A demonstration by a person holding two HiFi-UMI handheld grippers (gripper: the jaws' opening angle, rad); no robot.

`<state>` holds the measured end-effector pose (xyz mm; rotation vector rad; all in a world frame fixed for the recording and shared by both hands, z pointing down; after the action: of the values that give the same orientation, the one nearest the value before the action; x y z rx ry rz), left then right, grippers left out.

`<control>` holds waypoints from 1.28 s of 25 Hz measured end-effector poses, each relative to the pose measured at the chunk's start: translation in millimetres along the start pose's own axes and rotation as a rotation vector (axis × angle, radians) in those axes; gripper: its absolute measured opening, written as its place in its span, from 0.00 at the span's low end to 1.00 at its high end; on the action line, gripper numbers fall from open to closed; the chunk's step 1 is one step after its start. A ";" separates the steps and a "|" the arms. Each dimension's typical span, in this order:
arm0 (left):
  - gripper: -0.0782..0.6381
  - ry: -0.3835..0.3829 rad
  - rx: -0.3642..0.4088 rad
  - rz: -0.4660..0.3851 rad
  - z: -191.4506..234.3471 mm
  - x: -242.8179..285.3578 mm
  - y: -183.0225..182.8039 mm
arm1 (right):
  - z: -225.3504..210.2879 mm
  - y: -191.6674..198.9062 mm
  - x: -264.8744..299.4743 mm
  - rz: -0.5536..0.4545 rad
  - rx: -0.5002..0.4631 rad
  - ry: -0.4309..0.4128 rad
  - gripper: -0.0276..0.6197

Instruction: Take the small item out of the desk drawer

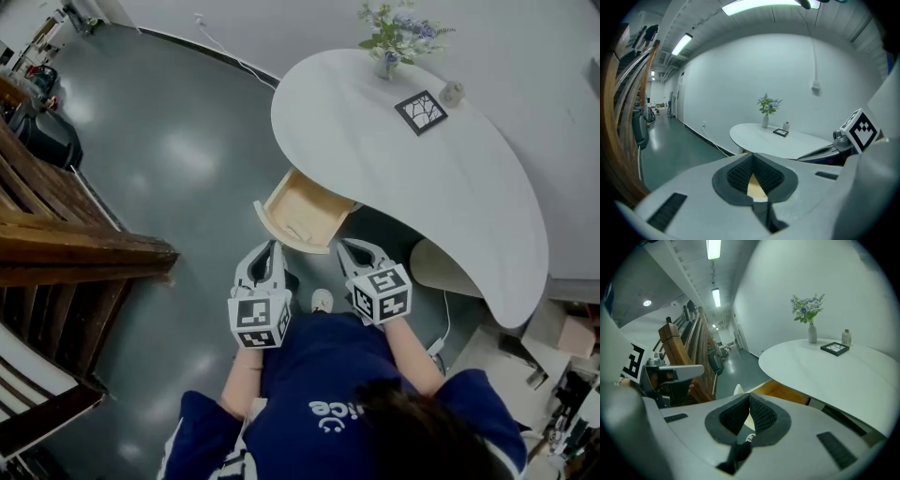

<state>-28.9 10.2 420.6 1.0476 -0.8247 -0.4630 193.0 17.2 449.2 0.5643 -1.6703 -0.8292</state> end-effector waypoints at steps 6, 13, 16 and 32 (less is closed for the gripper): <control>0.11 0.073 0.015 0.030 40.7 35.9 -18.5 | 4.7 -24.2 42.1 0.056 -0.029 0.039 0.05; 0.11 0.165 0.049 0.054 89.7 55.8 -39.4 | 19.6 -39.2 94.6 0.177 -0.036 0.030 0.10; 0.11 0.195 0.058 0.069 107.1 60.5 -44.9 | 24.6 -36.7 115.2 0.242 -0.047 0.024 0.16; 0.11 0.058 -0.047 0.129 137.3 65.9 -42.8 | 27.6 -25.7 192.3 0.490 -0.229 -0.142 0.32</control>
<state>-93.4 -132.7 441.1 0.9543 -0.8204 -0.3394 116.1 -134.3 546.9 -0.0680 -1.7118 -0.6940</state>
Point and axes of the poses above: the fingertips, and each gripper's own axes: x forward along the fingers, z to its left, y out of its underside, the point moved 10 cm from there along -x, backward along the fingers, and after that the axes turned 12 degrees about y, right-handed, at the moved point
